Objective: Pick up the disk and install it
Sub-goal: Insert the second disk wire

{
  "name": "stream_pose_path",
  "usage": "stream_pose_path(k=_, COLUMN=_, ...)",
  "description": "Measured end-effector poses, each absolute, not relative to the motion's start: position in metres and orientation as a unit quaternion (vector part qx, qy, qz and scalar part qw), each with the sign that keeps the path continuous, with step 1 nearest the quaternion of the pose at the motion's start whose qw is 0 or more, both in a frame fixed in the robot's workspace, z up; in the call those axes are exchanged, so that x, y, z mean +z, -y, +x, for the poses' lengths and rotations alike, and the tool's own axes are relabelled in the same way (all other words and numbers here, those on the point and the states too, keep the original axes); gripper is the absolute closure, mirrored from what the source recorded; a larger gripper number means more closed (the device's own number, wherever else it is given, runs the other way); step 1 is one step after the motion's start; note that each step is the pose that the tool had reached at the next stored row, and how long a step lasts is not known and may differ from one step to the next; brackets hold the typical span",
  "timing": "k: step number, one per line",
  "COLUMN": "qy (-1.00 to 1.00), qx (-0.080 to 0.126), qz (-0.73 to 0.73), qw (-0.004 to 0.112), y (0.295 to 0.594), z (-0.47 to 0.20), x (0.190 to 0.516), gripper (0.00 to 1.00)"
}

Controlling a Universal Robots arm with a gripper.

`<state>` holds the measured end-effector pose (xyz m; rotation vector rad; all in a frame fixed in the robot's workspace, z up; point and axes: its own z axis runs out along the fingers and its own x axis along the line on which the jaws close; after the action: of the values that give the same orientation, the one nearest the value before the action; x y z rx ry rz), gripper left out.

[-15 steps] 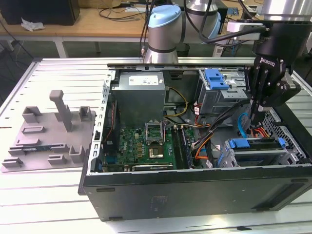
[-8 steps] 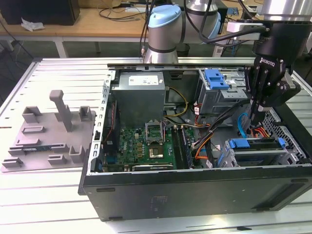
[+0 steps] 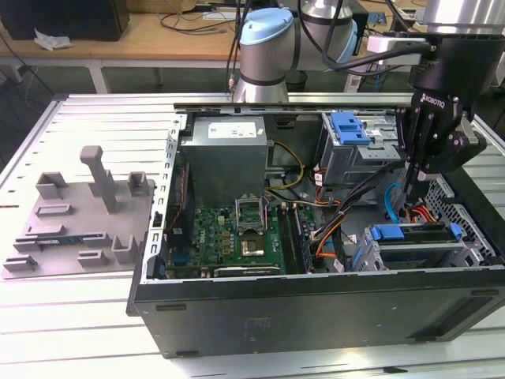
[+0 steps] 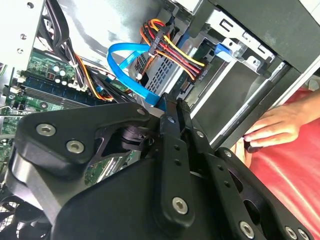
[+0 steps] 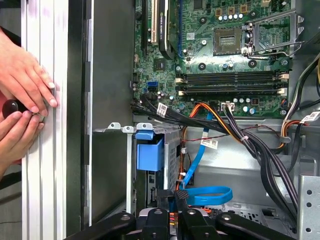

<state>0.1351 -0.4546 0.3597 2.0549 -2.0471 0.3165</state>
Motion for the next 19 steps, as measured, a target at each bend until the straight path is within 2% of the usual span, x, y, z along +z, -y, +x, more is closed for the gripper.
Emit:
stream_pose_path(k=5, qy=0.698, qx=0.106, qz=0.7, qw=0.11, y=0.457, z=0.135, x=0.36, gripper=0.84)
stream_pose_path(k=19, qy=0.7, qx=0.085, qz=0.703, qw=0.089, y=0.472, z=0.136, x=0.36, gripper=0.84)
